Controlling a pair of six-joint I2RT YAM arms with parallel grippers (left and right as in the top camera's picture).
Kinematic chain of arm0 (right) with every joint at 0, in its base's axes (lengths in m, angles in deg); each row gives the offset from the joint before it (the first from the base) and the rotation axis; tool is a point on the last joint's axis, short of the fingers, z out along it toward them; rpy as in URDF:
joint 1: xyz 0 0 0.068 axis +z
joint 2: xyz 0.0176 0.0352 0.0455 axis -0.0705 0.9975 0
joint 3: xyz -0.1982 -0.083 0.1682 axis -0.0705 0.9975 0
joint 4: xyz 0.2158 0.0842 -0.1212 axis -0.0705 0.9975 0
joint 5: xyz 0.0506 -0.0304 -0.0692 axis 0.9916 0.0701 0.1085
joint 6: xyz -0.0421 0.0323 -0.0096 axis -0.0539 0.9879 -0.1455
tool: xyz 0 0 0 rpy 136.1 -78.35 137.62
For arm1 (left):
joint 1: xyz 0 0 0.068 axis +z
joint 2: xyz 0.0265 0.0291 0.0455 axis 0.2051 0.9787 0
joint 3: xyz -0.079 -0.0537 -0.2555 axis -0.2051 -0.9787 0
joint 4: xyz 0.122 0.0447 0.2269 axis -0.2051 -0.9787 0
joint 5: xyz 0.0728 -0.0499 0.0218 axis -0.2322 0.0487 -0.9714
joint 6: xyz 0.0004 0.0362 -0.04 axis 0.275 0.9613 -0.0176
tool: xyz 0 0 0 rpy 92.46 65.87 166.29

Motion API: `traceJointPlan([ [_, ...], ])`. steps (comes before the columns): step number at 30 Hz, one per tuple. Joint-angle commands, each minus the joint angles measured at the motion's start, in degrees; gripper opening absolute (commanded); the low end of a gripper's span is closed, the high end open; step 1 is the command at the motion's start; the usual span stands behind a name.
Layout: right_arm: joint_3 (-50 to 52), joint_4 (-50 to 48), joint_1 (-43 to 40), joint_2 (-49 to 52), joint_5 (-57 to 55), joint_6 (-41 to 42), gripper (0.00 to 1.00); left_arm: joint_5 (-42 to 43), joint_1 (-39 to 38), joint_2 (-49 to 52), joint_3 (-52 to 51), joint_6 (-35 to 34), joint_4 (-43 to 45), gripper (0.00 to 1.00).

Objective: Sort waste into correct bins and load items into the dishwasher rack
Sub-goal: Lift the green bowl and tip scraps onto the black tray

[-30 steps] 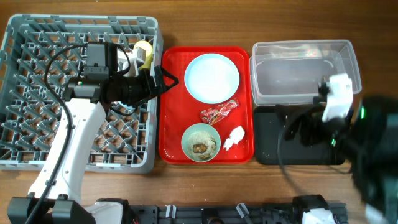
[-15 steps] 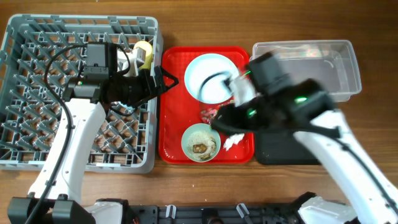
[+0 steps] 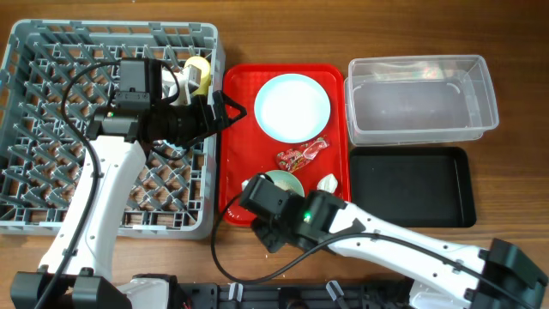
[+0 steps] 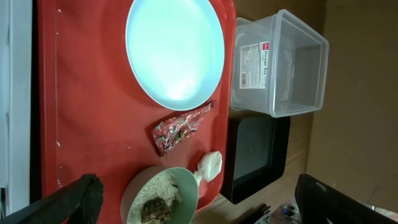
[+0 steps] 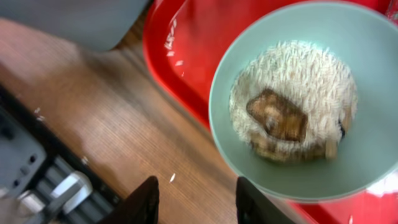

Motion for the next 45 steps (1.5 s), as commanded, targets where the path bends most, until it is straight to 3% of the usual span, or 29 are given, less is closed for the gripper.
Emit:
traceJointPlan([
  [1, 1.88, -4.52, 0.59, 4.02, -5.07, -6.62, 0.39, -0.20, 0.15, -0.85, 0.57, -0.33, 0.13, 1.00],
  [8, 1.88, -9.92, 0.59, 11.32, -6.88, -9.14, 0.30, -0.22, 0.20, -0.85, 0.57, -0.33, 0.13, 1.00],
  [13, 1.86, -9.77, 0.57, 11.93, -6.91, -9.20, 0.06, -0.20, 0.20, -0.85, 0.57, -0.33, 0.13, 1.00],
  [18, -1.46, -6.99, 0.26, 9.81, -6.86, -8.66, 0.04, -0.20, 0.20, -0.85, 0.57, -0.33, 0.13, 1.00],
  [22, -7.85, 2.97, -2.29, 2.67, -6.88, -4.76, 0.04, -0.22, 0.20, -0.85, 0.57, -0.33, 0.13, 1.00],
  [27, -10.67, 17.11, -12.39, -10.97, -5.95, 6.51, 0.04, -0.22, 0.20, -0.85, 0.57, -0.33, 0.15, 1.00],
  [31, -10.60, 21.79, -22.97, -19.52, 1.27, 7.13, 0.04, -0.20, 0.20, -0.85, 0.57, -0.33, 0.13, 1.00],
  [38, -8.37, 24.52, -48.48, -23.67, 24.35, -9.40, 0.04, -0.22, 0.20, -0.85, 0.57, -0.33, 0.13, 1.00],
  [45, -0.59, 24.46, -67.82, -22.12, 39.76, -23.32, 0.04, -0.20, 0.20, -0.85, 0.57, -0.33, 0.13, 1.00],
])
